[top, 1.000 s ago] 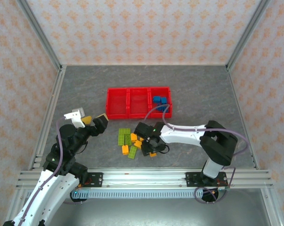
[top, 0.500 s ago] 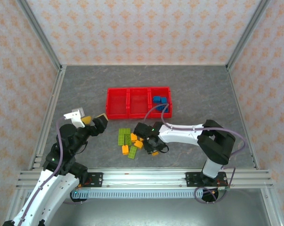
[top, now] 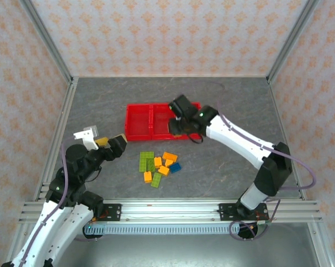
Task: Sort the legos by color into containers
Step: Pick up the lego from the bottom-center of the table, then place the lego in the container.
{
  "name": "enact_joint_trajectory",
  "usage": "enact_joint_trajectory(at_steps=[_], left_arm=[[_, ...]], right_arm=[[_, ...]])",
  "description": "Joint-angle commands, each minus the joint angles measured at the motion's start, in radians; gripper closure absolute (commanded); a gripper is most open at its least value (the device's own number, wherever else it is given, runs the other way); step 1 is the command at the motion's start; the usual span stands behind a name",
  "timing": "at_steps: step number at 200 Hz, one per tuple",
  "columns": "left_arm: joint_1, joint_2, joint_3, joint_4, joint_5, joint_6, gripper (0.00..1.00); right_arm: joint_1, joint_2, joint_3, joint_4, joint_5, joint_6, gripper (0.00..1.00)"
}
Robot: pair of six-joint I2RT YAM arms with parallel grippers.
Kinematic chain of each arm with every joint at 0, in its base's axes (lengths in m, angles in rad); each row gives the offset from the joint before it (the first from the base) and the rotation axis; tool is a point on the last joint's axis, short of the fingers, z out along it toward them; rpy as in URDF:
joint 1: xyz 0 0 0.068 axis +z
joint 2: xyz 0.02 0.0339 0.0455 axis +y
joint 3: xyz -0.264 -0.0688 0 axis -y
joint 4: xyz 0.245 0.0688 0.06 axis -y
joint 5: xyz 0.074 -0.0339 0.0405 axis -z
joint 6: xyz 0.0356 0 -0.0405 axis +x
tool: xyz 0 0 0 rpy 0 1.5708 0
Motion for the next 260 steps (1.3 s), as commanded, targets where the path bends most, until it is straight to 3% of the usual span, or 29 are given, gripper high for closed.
enact_joint_trajectory(at_steps=[1, 70, 141, 214, 260], left_arm=[[0.006, 0.018, 0.036, -0.069, 0.047, -0.019, 0.01], [0.003, 0.051, 0.02, -0.054, 0.059, -0.036, 0.01], [0.002, 0.148, -0.062, 0.048, 0.04, 0.016, 0.01], [0.0, 0.151, -0.062, 0.048, 0.027, 0.015, 0.01], [-0.013, 0.166, -0.083, 0.084, 0.042, -0.019, 0.01]], right_arm=[[-0.041, 0.102, 0.131, 0.037, -0.032, -0.084, 0.72], [-0.107, 0.502, 0.524, -0.048, -0.129, -0.127, 0.71], [-0.122, 0.633, 0.59, -0.023, -0.166, -0.134, 0.65], [-0.126, 0.63, 0.591, -0.022, -0.147, -0.119, 0.32], [-0.105, 0.496, 0.466, -0.008, -0.102, -0.083, 0.18]])
